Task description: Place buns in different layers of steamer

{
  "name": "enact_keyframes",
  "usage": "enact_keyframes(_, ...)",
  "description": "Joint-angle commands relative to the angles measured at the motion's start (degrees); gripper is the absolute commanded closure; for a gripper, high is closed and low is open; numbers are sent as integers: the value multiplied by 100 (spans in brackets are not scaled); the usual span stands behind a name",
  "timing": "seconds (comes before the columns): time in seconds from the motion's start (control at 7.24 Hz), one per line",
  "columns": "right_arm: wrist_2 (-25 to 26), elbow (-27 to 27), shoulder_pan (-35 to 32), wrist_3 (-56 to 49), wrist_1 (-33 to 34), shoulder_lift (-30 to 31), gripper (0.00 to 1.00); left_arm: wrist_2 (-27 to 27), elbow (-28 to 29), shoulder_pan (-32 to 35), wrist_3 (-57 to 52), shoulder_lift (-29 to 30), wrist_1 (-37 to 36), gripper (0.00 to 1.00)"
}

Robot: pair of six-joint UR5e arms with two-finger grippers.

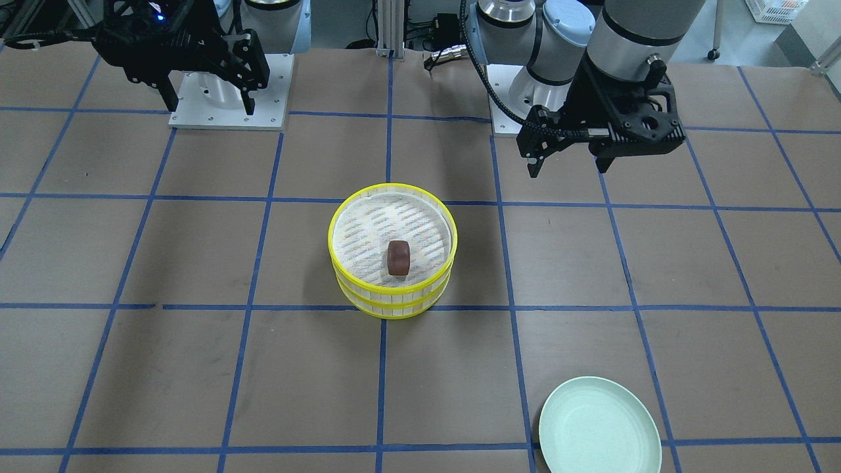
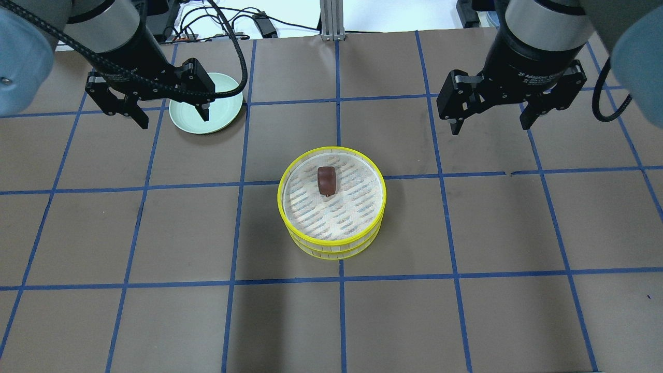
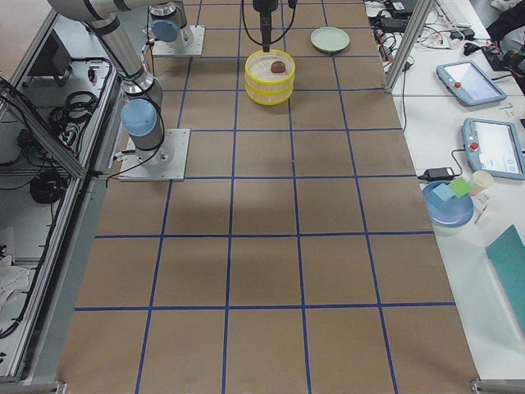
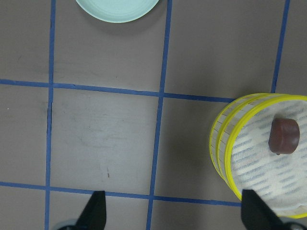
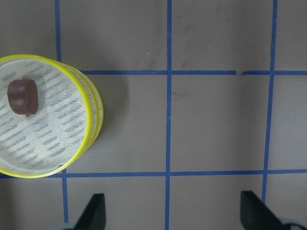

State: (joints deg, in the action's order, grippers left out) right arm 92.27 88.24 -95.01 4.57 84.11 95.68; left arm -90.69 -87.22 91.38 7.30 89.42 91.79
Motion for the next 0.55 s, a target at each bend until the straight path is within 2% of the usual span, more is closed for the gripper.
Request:
enact_keyframes(0.0,1,0,0,0,0,-5,0,-18,-6,3,0,-39,-4,0)
enact_keyframes(0.41,2,0,0,0,0,4,0,-27,-6,-6,-9,-65,23,0)
